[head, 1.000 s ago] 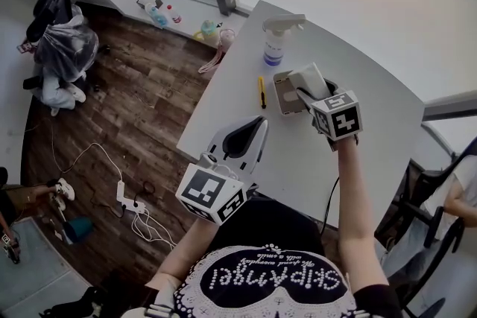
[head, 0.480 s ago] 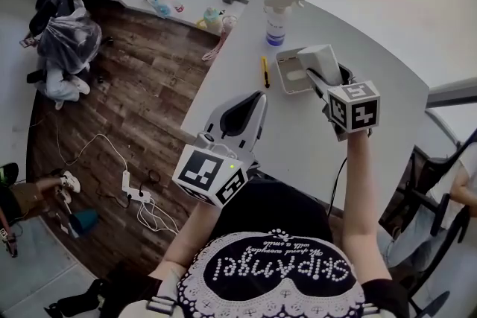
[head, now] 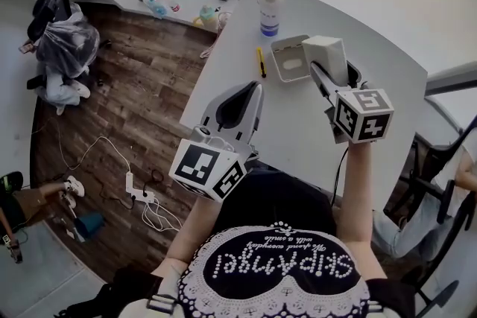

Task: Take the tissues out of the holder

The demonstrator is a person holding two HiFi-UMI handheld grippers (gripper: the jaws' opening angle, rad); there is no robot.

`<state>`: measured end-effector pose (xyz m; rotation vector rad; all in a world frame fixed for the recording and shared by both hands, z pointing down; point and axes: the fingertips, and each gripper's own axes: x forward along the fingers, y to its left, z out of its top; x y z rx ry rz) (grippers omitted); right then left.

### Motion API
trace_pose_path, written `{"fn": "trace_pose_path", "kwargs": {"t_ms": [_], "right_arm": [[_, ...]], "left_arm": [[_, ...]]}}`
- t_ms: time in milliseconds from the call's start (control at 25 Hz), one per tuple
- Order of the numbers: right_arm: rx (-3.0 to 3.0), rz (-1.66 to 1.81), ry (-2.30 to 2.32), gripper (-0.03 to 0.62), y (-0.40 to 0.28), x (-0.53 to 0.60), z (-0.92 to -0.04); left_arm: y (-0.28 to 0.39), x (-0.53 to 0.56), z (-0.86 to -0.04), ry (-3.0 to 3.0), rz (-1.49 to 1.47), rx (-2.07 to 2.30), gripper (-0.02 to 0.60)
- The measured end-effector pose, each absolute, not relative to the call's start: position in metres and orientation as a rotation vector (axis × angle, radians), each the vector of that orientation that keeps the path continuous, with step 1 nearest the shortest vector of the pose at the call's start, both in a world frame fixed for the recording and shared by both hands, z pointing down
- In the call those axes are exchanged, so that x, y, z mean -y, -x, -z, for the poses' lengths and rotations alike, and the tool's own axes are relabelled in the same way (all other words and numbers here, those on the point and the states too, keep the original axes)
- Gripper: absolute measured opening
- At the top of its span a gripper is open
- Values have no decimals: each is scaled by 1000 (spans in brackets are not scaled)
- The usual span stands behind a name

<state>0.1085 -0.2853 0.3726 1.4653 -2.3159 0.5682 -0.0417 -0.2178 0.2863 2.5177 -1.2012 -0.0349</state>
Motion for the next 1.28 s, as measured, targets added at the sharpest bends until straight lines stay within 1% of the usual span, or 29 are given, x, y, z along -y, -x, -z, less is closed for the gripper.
{"fn": "trace_pose_path", "kwargs": {"t_ms": [480, 1280], "right_arm": [[2367, -496, -1563, 278, -116, 250, -347], [2373, -471, -1605, 278, -118, 213, -338]], "left_arm": [[37, 209, -285, -2527, 41, 1197, 2], [34, 212, -286, -2528, 39, 1210, 2]]}}
